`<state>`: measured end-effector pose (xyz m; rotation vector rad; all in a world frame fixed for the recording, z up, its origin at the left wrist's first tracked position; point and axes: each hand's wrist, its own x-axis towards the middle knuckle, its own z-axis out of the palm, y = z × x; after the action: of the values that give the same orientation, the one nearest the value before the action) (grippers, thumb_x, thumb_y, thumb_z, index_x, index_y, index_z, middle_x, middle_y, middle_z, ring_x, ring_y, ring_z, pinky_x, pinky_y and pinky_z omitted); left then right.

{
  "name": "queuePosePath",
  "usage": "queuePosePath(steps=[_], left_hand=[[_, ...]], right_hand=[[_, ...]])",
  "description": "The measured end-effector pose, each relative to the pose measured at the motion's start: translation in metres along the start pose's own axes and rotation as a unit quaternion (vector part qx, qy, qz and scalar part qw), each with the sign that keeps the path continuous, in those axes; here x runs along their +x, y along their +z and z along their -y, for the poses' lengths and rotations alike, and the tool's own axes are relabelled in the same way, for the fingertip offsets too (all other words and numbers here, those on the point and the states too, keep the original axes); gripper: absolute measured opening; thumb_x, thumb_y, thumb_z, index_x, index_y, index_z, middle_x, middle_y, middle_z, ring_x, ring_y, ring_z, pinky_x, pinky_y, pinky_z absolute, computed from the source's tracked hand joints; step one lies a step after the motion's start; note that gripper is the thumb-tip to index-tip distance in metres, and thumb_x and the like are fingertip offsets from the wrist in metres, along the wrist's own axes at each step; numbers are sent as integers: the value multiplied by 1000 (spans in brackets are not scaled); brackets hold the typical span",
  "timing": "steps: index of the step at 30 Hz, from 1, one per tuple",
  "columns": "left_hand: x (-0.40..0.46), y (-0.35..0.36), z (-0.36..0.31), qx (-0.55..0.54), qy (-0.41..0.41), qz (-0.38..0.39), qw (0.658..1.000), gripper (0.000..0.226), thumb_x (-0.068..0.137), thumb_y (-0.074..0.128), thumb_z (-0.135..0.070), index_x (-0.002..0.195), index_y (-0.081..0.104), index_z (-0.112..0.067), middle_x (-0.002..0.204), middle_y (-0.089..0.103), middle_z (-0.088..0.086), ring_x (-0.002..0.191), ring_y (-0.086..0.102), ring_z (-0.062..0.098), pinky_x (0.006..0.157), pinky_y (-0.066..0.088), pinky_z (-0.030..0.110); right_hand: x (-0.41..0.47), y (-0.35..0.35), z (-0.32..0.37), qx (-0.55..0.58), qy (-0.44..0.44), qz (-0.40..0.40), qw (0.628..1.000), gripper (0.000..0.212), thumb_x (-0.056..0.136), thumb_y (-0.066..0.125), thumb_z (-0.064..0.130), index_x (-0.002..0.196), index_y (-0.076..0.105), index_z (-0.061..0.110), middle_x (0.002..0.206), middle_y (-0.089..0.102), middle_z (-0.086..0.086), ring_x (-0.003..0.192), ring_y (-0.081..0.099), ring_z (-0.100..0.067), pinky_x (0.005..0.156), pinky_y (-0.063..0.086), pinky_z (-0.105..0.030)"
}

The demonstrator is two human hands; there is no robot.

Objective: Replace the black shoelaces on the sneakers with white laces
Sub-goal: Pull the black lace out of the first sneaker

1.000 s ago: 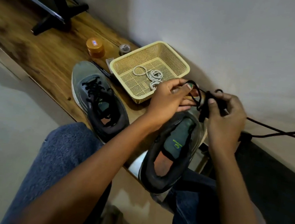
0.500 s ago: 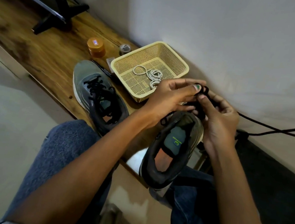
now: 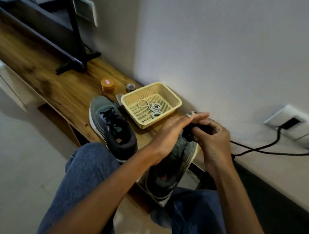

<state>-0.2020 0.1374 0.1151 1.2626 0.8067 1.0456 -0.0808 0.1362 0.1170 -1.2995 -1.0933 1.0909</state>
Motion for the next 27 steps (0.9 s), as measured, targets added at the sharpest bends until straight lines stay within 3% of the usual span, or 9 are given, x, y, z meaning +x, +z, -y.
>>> queuePosePath(steps=[4, 10, 14, 16, 18, 20, 22, 25, 27], left_hand=[[-5, -3, -31, 21, -3, 17, 1000, 52, 106, 16, -31, 135, 52, -8, 123, 64, 9, 93, 65, -3, 69, 48, 8], [-11, 4, -76, 42, 29, 34, 998, 48, 103, 14, -43, 139, 42, -28, 124, 61, 7, 96, 65, 5, 66, 51, 16], [-14, 6, -85, 57, 54, 6, 997, 48, 96, 20, -57, 140, 31, -40, 134, 50, -3, 103, 65, 19, 71, 57, 30], [-16, 1, -83, 41, 54, -19, 998, 48, 94, 22, -55, 138, 33, -40, 135, 48, -2, 95, 68, 17, 65, 56, 27], [-21, -6, -74, 42, 43, -47, 997, 35, 101, 28, -42, 132, 41, -36, 129, 51, -5, 94, 67, 16, 61, 52, 20], [-27, -12, -56, 72, 6, -50, 996, 29, 102, 38, -18, 126, 49, -30, 122, 54, -11, 102, 62, 15, 67, 49, 14], [-36, -15, -28, 107, -47, -13, 993, 37, 94, 51, -6, 123, 52, -29, 124, 54, -10, 108, 55, 4, 79, 49, 10], [-44, -11, 11, 221, -87, 38, 971, 44, 83, 61, -16, 124, 57, -30, 129, 51, -3, 119, 51, 12, 99, 48, 31], [-47, -5, 25, 228, -114, 4, 967, 26, 90, 61, -17, 116, 63, -19, 119, 56, 0, 114, 55, 16, 92, 53, 37]], right_hand=[[-17, -4, 40, -23, -29, 67, 997, 20, 79, 67, -7, 95, 72, 4, 83, 73, -14, 69, 66, -18, 62, 53, -24], [-22, -4, 79, -39, -39, 18, 998, 9, 80, 71, 3, 89, 73, 5, 86, 69, -27, 71, 64, -31, 60, 49, -31], [-25, -6, 90, -44, -35, -20, 998, 4, 80, 72, 4, 84, 71, 3, 71, 72, -6, 64, 70, -14, 54, 51, -22], [-28, -9, 93, -49, -38, -38, 997, 4, 80, 73, 4, 80, 69, 5, 64, 70, 2, 58, 66, -6, 50, 48, -16], [-33, -13, 100, -47, -45, -42, 997, 6, 80, 74, 5, 78, 69, 9, 62, 69, 6, 58, 64, -4, 50, 47, -15], [-38, -16, 110, -27, -54, -35, 998, 7, 80, 74, 6, 78, 70, 11, 66, 68, 4, 61, 63, -6, 52, 48, -16], [-42, -17, 122, 0, -61, -18, 998, 6, 80, 73, 6, 80, 70, 11, 72, 68, -2, 65, 62, -10, 53, 48, -19], [-44, -15, 134, 18, -69, 0, 997, 6, 79, 73, 7, 82, 70, 10, 76, 68, -6, 66, 61, -14, 52, 48, -21], [-45, -13, 135, 5, -75, 3, 997, 7, 80, 73, 6, 81, 70, 12, 77, 69, -7, 67, 62, -16, 55, 51, -23]])
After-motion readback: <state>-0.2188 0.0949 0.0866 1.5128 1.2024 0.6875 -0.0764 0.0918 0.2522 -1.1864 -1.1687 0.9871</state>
